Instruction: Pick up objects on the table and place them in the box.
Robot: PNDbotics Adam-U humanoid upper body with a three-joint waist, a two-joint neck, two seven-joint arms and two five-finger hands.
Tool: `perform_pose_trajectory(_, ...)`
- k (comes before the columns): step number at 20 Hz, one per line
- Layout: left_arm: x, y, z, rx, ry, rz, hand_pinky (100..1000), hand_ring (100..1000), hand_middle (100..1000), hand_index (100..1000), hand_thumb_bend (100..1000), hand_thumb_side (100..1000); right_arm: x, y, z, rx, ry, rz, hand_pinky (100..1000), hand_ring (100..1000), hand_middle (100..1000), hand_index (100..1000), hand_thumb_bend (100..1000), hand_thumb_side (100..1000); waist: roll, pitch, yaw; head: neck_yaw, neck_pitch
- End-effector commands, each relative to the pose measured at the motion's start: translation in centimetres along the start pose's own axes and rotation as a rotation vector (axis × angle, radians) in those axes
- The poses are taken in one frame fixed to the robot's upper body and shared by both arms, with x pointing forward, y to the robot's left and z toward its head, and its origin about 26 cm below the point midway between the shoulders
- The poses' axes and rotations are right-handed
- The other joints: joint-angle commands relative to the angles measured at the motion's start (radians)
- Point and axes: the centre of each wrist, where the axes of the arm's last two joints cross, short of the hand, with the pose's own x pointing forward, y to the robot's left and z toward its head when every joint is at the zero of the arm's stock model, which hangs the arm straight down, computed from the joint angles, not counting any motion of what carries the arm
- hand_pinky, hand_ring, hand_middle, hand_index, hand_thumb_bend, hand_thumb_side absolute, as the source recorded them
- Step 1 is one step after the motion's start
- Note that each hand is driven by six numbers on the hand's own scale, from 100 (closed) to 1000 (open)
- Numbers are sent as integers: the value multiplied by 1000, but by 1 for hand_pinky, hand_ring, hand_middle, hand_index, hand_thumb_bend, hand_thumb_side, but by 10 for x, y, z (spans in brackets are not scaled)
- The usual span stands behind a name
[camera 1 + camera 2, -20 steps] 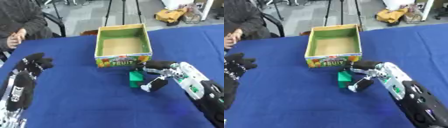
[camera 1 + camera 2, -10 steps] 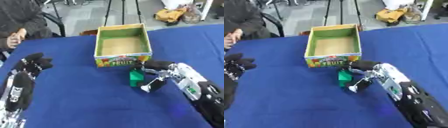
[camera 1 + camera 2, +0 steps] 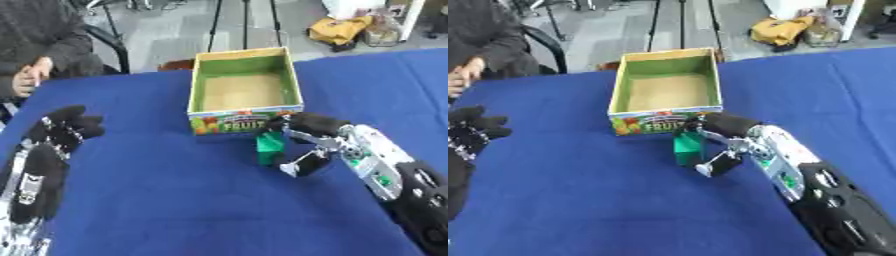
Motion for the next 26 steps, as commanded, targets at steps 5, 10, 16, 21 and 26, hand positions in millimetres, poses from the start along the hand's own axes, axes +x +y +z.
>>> perform_pose_trajectory(5, 15, 5, -6, 4, -51, -10, 760, 772, 569, 783, 741, 688, 2, -49, 20, -97, -10, -33, 389, 424, 634, 880, 100, 100, -11, -18, 0, -7, -2)
perform_pose_trajectory(10, 20, 3, -9, -7, -68, -3, 758, 772, 569, 783, 746, 682, -8, -73, 35, -170, 54, -45, 391, 425, 625, 874, 100, 100, -20, -18, 19, -26, -7)
perform_pose_trajectory(16, 26, -8, -21, -75, -105, 37, 758, 772, 569, 783, 750, 679, -40, -94, 53, -272, 201, -36, 397, 426, 632, 881, 100, 100, -37, 8, 90, -71, -54)
perform_pose_trajectory(21, 32, -15, -31, -122, -139, 57, 757, 772, 569, 783, 752, 675, -64, -100, 66, -325, 293, -34, 406, 428, 640, 883, 100, 100, -51, 33, 160, -132, -94)
perform_pose_trajectory(26, 38, -22, -40, -160, -174, 81, 756, 772, 569, 783, 753, 672, -83, -98, 79, -356, 372, -38, 422, 435, 657, 887, 100, 100, -59, 55, 235, -195, -130)
